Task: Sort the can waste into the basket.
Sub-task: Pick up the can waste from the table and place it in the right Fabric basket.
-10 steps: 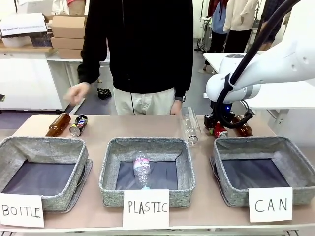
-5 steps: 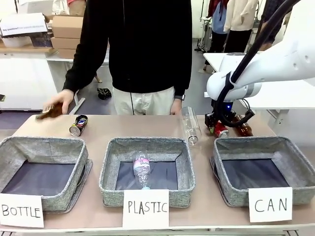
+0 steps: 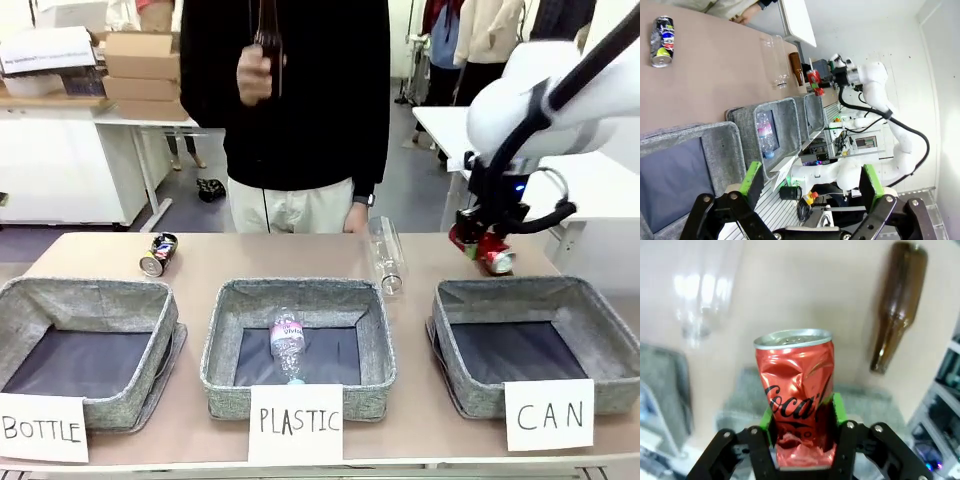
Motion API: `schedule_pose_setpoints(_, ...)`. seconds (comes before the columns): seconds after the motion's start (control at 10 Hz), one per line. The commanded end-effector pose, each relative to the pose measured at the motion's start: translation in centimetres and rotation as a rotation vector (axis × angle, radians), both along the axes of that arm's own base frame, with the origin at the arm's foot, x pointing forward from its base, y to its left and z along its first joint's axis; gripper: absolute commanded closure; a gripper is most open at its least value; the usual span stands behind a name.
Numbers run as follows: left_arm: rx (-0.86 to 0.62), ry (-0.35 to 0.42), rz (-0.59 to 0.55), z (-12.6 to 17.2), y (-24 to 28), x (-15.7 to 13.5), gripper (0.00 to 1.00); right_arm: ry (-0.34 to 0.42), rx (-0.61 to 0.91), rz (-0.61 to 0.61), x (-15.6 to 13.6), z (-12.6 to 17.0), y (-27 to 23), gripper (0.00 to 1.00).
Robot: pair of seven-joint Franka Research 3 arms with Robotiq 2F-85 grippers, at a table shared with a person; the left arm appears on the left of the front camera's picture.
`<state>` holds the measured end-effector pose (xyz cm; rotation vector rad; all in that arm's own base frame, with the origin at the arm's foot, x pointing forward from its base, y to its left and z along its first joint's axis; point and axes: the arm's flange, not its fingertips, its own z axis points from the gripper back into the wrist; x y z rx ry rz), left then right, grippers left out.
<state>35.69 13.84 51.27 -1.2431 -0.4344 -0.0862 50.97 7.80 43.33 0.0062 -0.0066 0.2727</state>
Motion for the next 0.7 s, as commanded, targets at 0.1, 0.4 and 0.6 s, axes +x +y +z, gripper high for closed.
schedule_pose_setpoints(0.1,-0.005,-0.022,-0.011,0.1,0.1,0.0,0.00,0.069,0.047,0.139,-7.5,0.3,-3.6,0.53)
schedule_pose_setpoints(0.4,-0.005,-0.022,-0.011,0.1,0.1,0.0,0.00,0.138,0.133,0.412,-11.1,-1.6,-4.8,0.53)
schedule_pose_setpoints(0.6,-0.005,-0.022,-0.011,0.1,0.1,0.0,0.00,0.133,0.174,0.485,-11.5,-1.7,-5.0,0.53)
